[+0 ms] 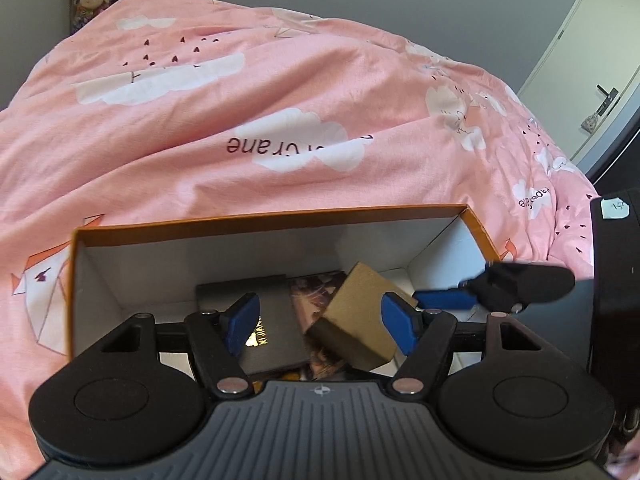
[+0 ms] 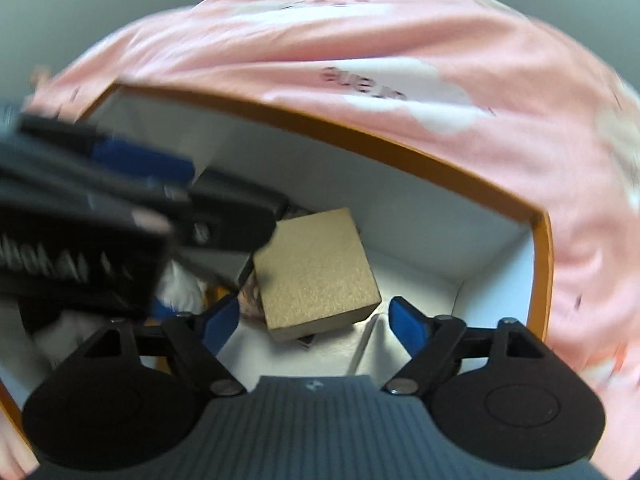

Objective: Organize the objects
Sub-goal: 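Open the right gripper to drop the tube while the left lowers the gold box inside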

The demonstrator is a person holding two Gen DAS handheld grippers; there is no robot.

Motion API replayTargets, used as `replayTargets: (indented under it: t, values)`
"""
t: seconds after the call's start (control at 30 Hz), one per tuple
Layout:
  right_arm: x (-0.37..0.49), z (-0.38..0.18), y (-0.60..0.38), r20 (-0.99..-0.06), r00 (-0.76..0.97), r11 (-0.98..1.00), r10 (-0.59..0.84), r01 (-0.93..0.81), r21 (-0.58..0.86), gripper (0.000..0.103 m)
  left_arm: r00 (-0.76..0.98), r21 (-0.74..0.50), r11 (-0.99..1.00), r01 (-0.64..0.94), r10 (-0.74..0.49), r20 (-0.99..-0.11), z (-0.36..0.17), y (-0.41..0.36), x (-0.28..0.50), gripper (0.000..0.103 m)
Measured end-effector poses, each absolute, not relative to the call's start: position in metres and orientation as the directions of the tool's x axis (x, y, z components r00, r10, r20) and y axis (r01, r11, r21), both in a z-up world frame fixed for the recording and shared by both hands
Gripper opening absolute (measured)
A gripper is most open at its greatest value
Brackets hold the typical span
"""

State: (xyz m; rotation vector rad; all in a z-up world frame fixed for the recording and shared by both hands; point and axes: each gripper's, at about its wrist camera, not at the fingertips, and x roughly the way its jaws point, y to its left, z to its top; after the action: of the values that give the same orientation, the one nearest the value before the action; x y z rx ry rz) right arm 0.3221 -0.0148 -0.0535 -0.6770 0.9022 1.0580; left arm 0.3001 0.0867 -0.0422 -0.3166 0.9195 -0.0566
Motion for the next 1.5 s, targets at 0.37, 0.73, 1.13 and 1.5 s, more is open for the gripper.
replayTargets:
  t: [0.37, 0.73, 1.13, 1.5]
  values:
    - [0.323, -0.059, -0.011, -0.876, 0.164, 0.256, 0.453, -0.965, -0.048, 0.062, 0.608, -0.321, 0.943, -0.091, -0.202, -0.768, -0.05, 0.097, 0.29, 0.079]
    - [0.359, -0.028, -0.019, -0.858, 0.181, 0.547, 0.48, -0.827, 0.131, 0.061, 0.622, -0.347, 0.933, -0.091, -0.219, -0.752, -0.047, 0.097, 0.283, 0.079]
    - [0.366, -0.033, -0.024, -0.831, 0.439, 0.691, 0.342, -0.716, -0.094, 0.061, 0.62, -0.358, 0.929, -0.097, -0.225, -0.752, -0.046, 0.1, 0.279, 0.078]
    - [0.371, -0.043, -0.017, -0.827, 0.472, 0.672, 0.306, -0.722, -0.163, 0.061, 0.617, -0.355, 0.93, -0.093, -0.226, -0.754, -0.046, 0.097, 0.276, 0.078]
